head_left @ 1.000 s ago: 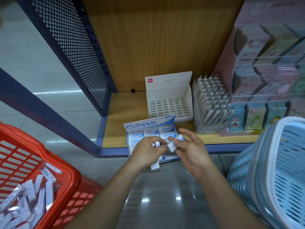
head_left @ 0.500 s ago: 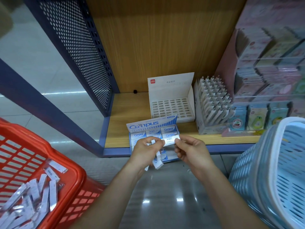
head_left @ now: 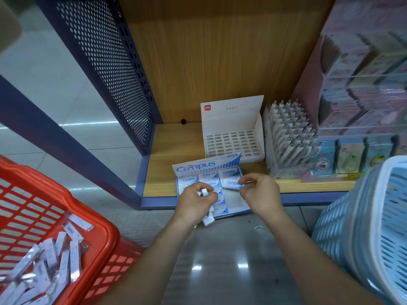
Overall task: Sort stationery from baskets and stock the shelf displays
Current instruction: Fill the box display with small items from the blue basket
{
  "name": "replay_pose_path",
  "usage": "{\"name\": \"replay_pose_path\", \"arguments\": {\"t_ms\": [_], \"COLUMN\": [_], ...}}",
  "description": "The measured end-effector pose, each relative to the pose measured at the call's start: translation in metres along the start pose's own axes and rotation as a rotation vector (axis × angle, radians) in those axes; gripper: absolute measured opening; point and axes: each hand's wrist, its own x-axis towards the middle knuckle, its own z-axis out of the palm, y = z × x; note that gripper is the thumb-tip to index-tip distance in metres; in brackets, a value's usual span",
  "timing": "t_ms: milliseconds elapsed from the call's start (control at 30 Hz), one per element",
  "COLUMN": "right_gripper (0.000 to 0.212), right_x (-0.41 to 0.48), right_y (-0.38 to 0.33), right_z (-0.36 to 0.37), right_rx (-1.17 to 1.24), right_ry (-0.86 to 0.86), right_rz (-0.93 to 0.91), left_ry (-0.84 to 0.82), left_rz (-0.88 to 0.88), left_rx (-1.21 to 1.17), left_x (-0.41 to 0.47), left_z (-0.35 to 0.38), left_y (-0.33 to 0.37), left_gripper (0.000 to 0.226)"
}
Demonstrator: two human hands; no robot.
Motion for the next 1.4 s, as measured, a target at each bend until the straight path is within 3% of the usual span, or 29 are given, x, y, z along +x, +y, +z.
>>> {"name": "replay_pose_path", "arguments": {"t_ms": [200, 467, 700, 800, 933, 1000, 1067, 1167, 1233, 1400], "right_gripper": [0.025, 0.037, 0.03, 0.025, 0.01, 0.009, 0.019, 0.035, 0.033, 0.016], "right_x": [-0.002, -0.002, 0.0, -0.003, -0.011, -0.016, -0.03, -0.05, -0.056, -0.065], "right_y": [0.0, 0.006, 0.022, 0.025, 0.024, 0.013, -0.008, -0.026, -0.029, -0.029], "right_z": [-0.004, 0.004, 0.014, 0.019, 0.02, 0.015, 0.005, -0.005, -0.003, 0.004], "right_rx": [-0.257, -0.489, -0.431, -0.373, -0.156, 0.129, 0.512, 0.754, 0.83, 0.927], "right_ry": [-0.038, 0.037, 0.127, 0.124, 0.285, 0.146, -0.231, -0.646, -0.693, -0.621], "right_rz": [-0.064, -0.207, -0.227, -0.19, -0.228, -0.061, 0.25, 0.465, 0.463, 0.437], "left_ry": [-0.056, -0.133, -0.163, -0.158, -0.142, -0.163, -0.172, -0.104, -0.033, 0.045], "left_rz": [0.05, 0.147, 0.141, 0.11, -0.058, -0.127, -0.154, -0.108, -0.051, 0.087], "left_rx": [0.139, 0.621, 0.654, 0.464, -0.238, -0.496, -0.649, -0.643, -0.57, -0.452], "left_x": [0.001, -0.001, 0.0, 0.0, -0.007, -0.013, -0.016, -0.015, -0.015, -0.02], "left_z": [0.0, 0.005, 0.006, 0.007, 0.003, -0.002, -0.005, -0.003, -0.002, 0.0], "left_y": [-0.003, 0.011, 0.015, 0.011, 0.012, 0.016, 0.019, 0.017, 0.015, 0.017], "left_gripper": [0.028, 0.048, 0.048, 0.036, 0.012, 0.01, 0.008, 0.008, 0.012, 0.013]}}
